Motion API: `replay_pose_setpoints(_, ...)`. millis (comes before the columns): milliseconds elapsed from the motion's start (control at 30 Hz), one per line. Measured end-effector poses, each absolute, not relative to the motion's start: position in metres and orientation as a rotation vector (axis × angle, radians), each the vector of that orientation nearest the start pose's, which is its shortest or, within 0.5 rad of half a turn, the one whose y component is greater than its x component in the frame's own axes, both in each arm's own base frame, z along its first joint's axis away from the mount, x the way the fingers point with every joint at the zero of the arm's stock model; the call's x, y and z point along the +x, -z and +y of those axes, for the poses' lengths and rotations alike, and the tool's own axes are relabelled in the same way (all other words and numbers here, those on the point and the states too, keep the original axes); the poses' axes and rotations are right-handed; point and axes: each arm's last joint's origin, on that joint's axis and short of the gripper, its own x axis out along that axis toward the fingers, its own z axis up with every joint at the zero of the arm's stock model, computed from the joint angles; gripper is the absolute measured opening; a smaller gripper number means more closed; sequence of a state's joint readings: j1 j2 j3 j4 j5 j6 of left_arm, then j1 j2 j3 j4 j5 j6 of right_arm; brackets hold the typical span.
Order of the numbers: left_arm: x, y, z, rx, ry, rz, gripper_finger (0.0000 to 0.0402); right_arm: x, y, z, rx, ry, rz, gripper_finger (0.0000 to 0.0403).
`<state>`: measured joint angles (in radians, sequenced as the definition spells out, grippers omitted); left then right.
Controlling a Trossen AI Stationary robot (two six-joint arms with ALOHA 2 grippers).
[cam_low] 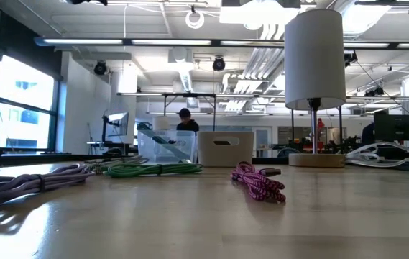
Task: Pick & Place USB Port
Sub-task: Put the orange charger cable into the gray bin
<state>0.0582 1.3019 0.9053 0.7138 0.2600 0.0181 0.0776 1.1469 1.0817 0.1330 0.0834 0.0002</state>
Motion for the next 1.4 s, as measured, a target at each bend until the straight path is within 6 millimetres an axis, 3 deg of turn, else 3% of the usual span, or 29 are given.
replay_pose_setpoints(200, 0.308, -0.340, 0.010, 0.064, 0.210, -0.278, 0.0025, 0.259, -0.391, 0.019, -0.001, -0.049, -0.055, 0.0206)
replay_pose_setpoints(467, 0.325, -0.348, 0.010, 0.074, 0.264, -0.292, 0.0025, 0.267, -0.385, 0.019, -0.003, -0.079, -0.034, 0.0207)
replay_pose_setpoints(1000, 0.338, -0.338, 0.010, 0.073, 0.278, -0.258, 0.0025, 0.268, -0.387, 0.020, -0.007, -0.110, -0.045, 0.0204)
replay_pose_setpoints(1400, 0.338, -0.338, 0.011, 0.071, 0.266, -0.257, 0.0025, 0.274, -0.383, 0.016, 0.004, -0.139, -0.032, 0.0140)
